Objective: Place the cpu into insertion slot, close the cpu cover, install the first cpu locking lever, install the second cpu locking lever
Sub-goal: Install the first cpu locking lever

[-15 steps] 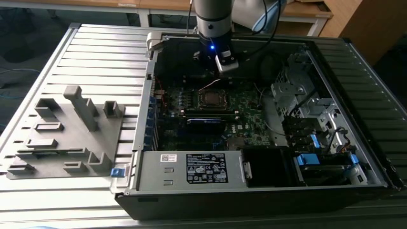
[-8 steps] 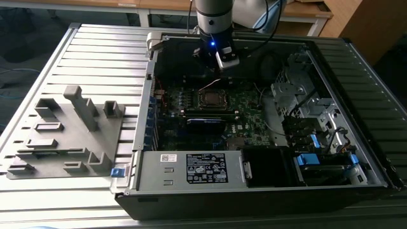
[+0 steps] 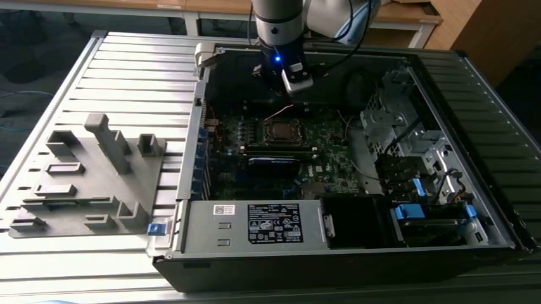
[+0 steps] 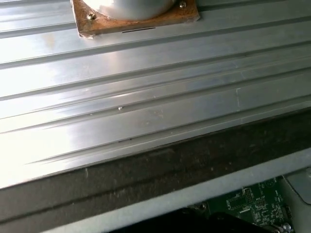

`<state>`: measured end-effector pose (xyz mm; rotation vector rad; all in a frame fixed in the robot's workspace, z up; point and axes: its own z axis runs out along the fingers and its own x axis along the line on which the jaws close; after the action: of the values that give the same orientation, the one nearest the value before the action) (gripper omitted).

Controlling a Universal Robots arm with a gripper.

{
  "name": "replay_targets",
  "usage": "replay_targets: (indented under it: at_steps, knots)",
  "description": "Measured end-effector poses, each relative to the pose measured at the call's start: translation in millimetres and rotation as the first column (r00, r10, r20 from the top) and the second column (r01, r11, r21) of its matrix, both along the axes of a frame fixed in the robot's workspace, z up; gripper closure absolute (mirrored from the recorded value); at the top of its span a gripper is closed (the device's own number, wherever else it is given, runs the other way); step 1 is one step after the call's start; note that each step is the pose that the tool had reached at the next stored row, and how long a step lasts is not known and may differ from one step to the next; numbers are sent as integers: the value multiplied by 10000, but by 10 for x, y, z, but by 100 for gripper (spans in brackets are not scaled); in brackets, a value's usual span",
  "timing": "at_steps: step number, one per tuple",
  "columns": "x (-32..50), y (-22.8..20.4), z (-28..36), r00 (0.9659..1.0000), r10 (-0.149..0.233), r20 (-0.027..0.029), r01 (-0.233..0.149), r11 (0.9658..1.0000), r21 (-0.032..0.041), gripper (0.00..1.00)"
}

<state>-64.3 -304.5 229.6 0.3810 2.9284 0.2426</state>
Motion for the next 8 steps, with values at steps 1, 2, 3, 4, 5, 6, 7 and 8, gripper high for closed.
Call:
replay_targets:
  at_steps: [1, 2, 3, 4, 5, 6, 7, 8]
  knots:
    - [0, -13, 0, 10000, -1, 2, 1, 10000, 0, 89]
    - [-1, -31, 0, 10000, -2, 2, 2, 10000, -1, 89]
    - [-1, -48, -1, 10000, -2, 2, 2, 10000, 0, 89]
    - [-1, -63, -3, 10000, -2, 2, 2, 10000, -1, 89]
    - [-1, -74, -9, 10000, -2, 4, 2, 10000, 0, 89]
    - [-1, -82, -18, 10000, -2, 7, 2, 10000, 0, 89]
    - [-1, -88, -28, 10000, -1, 10, 1, 10000, 2, 89]
    - [-3, -91, -37, 10000, -2, 11, 2, 10000, 1, 89]
